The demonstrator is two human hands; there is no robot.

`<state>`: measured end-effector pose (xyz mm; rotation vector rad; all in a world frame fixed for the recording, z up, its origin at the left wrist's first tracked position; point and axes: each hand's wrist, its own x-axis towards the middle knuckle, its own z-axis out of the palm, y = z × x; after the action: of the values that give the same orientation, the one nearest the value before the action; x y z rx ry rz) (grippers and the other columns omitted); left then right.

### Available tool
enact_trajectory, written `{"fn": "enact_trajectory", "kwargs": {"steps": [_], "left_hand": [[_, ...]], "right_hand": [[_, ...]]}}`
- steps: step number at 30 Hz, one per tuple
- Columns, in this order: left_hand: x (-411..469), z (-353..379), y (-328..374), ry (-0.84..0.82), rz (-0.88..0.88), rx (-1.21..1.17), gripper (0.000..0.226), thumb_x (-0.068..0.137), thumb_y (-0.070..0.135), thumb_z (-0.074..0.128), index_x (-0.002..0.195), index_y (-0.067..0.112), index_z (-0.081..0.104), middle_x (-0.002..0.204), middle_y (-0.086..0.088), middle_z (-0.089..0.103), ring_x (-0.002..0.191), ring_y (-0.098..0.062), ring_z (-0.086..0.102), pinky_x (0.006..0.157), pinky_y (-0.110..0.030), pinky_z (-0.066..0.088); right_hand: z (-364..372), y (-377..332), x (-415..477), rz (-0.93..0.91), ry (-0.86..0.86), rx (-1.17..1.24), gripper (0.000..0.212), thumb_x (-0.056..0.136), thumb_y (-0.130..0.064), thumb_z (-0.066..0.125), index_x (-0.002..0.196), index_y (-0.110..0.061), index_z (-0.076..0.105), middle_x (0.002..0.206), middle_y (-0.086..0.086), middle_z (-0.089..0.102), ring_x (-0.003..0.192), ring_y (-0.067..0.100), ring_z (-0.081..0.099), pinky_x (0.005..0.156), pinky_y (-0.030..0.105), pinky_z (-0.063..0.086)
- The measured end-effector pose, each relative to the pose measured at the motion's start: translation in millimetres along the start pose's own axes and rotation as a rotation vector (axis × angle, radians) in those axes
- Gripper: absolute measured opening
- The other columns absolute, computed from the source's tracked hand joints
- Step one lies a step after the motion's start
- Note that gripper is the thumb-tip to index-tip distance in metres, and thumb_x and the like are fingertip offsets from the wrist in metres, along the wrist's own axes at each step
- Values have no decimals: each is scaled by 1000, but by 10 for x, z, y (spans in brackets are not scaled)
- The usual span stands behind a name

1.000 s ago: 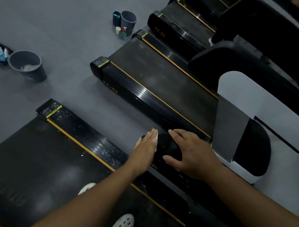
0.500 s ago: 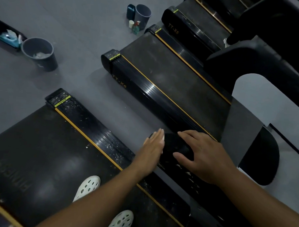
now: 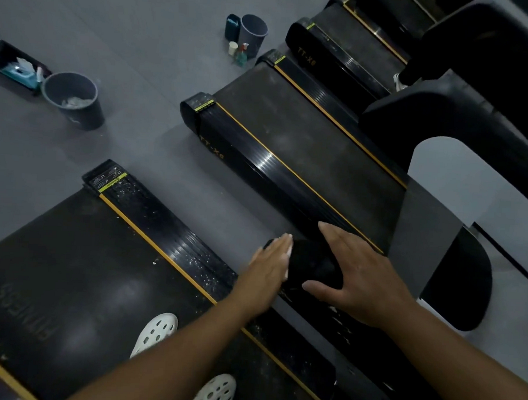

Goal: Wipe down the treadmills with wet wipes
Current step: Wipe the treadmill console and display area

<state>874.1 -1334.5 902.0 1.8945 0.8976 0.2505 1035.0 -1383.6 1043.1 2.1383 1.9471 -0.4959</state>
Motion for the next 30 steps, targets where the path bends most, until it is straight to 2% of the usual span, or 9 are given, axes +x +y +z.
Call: {"fn": "enact_trajectory", "kwargs": {"steps": [2,7,10,12,17,20,22,26,30], "left_hand": [[188,-70,93,-48,-48,11,57,110,12,31,162,12,9,170,-3,4,157,-17,3,123,-32,1],[-137,63,442,77,239,-175,56,107,31,28,162,20,18,168,6,14,154,-1,3,125,-27,1],[25,-6,143,64,121,-40,57,108,13,37,162,16,19,168,2,16,154,-9,8,126,-38,7],[189,-42,120,10,45,-84,50,112,17,27,161,16,21,168,1,16,155,-12,11,126,-35,2],[-56,33,325,47,229,-186,52,110,32,20,162,24,20,168,11,17,153,0,9,125,-26,5],[26,-35,115,5,132,-65,52,111,29,16,161,18,20,168,6,15,155,-7,11,126,-40,9],[119,-83,263,-12,167,-44,54,109,32,17,160,17,25,168,1,22,154,-13,18,125,-46,12],[86,-124,694,-33,341,-107,44,112,37,29,155,33,35,160,18,33,150,-3,24,125,-41,14],[130,-260,610,-110,396,148,61,106,50,9,161,28,22,166,10,23,152,-1,14,126,-37,10]], "right_hand": [[8,0,-8,-14,28,12,105,75,-92,29,160,-36,5,164,-17,17,147,4,19,112,36,36],[41,24,-31,-59,105,121,101,80,-90,32,160,-34,7,165,-14,20,148,3,22,110,33,37],[49,30,-36,-76,128,121,101,81,-89,29,161,-31,8,165,-11,22,148,5,24,108,35,38],[59,35,-37,-81,137,118,101,81,-88,32,161,-30,9,164,-11,23,148,5,24,109,36,40],[89,65,-46,-128,189,166,102,84,-87,36,160,-26,8,165,-8,22,149,8,25,109,45,45],[100,72,-44,-119,221,180,100,84,-79,43,160,-24,11,165,-5,24,149,10,26,109,43,45],[107,70,-44,-123,244,185,100,84,-78,45,160,-20,16,164,-3,27,149,11,27,110,43,44],[133,80,-67,-133,290,177,102,84,-77,49,159,-11,24,164,4,28,150,15,28,114,45,39],[217,124,-263,-73,288,77,106,84,-82,43,158,-9,25,166,6,22,152,18,22,120,44,29]]}}
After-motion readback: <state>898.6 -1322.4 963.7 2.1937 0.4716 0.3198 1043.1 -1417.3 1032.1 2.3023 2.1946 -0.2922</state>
